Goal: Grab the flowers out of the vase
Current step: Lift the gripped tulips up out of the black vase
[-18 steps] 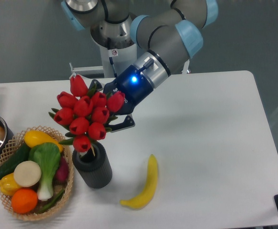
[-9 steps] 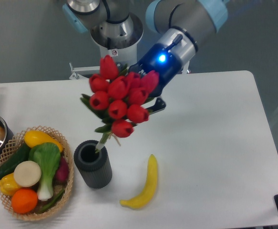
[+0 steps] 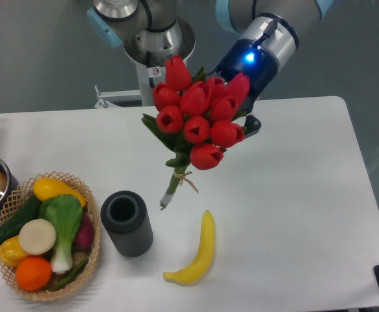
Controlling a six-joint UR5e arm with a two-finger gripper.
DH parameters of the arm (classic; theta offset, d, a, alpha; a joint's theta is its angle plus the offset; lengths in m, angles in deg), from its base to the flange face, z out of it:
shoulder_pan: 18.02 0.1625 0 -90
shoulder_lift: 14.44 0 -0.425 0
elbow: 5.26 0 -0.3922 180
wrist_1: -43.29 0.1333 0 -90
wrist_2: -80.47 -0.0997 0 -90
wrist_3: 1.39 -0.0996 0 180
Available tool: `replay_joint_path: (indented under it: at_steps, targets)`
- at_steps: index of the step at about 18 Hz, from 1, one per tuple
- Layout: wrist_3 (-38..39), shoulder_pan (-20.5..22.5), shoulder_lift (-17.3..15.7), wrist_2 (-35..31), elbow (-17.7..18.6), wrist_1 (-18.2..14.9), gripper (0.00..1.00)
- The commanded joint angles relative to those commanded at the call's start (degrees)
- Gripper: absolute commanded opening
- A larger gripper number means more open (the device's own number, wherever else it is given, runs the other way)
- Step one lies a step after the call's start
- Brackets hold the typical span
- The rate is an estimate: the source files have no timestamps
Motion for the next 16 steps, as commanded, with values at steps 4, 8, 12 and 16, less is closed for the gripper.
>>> replay_joint_path:
  at_steps: [4,8,12,16]
  targets:
    - [-0.27,-0.17,-1.14,-8.43,-0.88,-0.09,0.37]
    - [0.08,-0.26,-1.14,-16.69,-2.99,-0.53,0.36]
    - [0.0,-0.26,-0.79,-20.49,-3.25,-0.62,0.33]
    - [-0.27,-0.26,-0.62,-21.2,-2.99,-0.44,0.31]
